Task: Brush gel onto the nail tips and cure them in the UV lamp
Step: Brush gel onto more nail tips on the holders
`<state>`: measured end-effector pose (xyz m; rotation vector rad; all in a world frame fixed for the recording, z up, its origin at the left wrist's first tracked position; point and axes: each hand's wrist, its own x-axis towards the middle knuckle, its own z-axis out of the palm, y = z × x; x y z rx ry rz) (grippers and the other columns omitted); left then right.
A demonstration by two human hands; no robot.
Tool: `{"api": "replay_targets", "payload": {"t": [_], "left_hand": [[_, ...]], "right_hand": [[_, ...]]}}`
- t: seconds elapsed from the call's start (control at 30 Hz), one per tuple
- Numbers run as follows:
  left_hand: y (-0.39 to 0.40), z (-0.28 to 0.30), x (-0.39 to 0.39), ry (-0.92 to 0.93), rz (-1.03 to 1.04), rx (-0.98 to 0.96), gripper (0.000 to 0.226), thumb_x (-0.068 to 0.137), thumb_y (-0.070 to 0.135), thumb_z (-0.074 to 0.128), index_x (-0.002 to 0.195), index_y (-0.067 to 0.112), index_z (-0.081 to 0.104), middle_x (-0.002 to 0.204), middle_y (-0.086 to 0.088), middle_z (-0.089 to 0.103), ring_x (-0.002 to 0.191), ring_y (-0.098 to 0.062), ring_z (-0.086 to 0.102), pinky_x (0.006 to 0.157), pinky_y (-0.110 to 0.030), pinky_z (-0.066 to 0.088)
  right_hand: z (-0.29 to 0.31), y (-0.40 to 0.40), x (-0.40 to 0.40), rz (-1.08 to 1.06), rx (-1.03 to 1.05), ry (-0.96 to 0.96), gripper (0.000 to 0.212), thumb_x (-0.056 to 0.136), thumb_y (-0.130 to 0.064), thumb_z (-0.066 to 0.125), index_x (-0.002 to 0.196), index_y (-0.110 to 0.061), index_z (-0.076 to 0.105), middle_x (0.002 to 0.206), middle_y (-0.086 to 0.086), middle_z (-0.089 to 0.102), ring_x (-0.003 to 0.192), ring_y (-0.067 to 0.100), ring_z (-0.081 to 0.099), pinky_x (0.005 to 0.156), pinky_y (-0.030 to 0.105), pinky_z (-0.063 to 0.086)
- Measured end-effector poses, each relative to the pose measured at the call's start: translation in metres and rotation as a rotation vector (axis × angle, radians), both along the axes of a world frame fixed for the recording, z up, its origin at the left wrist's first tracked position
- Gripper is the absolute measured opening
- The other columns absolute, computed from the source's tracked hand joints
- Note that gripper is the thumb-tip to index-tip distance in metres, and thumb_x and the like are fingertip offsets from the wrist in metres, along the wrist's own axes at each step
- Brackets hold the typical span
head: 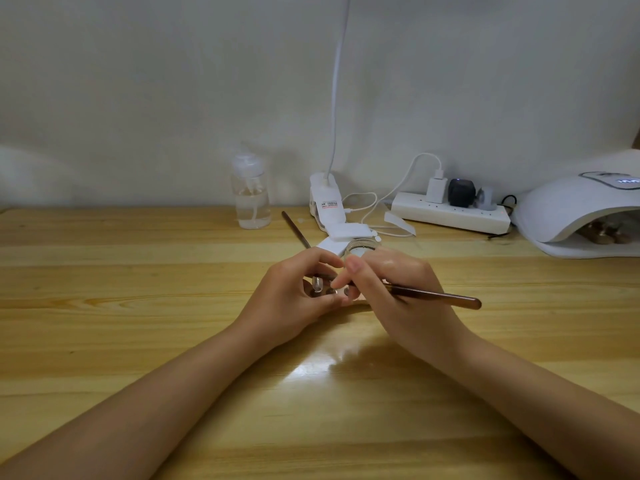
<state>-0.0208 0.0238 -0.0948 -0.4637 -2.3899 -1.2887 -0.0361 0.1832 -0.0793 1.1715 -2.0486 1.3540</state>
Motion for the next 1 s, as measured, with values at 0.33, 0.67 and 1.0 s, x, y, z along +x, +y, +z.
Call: {"api": "replay_targets", "payload": {"t": [0.33, 0.67, 1.0], "left_hand": [[0.0, -0.002, -0.002, -0.009, 0.017, -0.009, 0.037, 0.068, 0.019, 0.078, 0.091, 0.036, 0.055, 0.08, 0.013, 0.063, 0.079, 0.005, 0.059, 0.066, -0.012, 0.044], [0.0, -0.001, -0.001, -0.012, 0.023, -0.009, 0.036, 0.067, 0.017, 0.079, 0.095, 0.028, 0.059, 0.081, 0.007, 0.066, 0.081, -0.004, 0.062, 0.068, -0.026, 0.05], [0.001, -0.001, 0.0, 0.009, 0.041, -0.006, 0.04, 0.065, 0.017, 0.08, 0.089, 0.038, 0.056, 0.074, 0.014, 0.065, 0.079, 0.001, 0.061, 0.062, -0.012, 0.045]], "right_hand": [[-0.001, 0.0, 0.003, 0.056, -0.135, -0.137, 0.04, 0.09, -0.031, 0.045, 0.07, -0.009, 0.072, 0.057, -0.008, 0.061, 0.057, 0.003, 0.06, 0.06, 0.013, 0.042], [0.008, 0.005, 0.005, 0.102, -0.219, -0.147, 0.037, 0.088, -0.028, 0.047, 0.068, -0.007, 0.07, 0.052, 0.01, 0.06, 0.049, 0.012, 0.057, 0.055, 0.021, 0.045], [0.027, 0.05, -0.023, -0.304, -0.062, 0.142, 0.019, 0.085, -0.006, 0.064, 0.101, -0.016, 0.067, 0.082, -0.006, 0.067, 0.07, 0.008, 0.061, 0.063, 0.014, 0.046]]}}
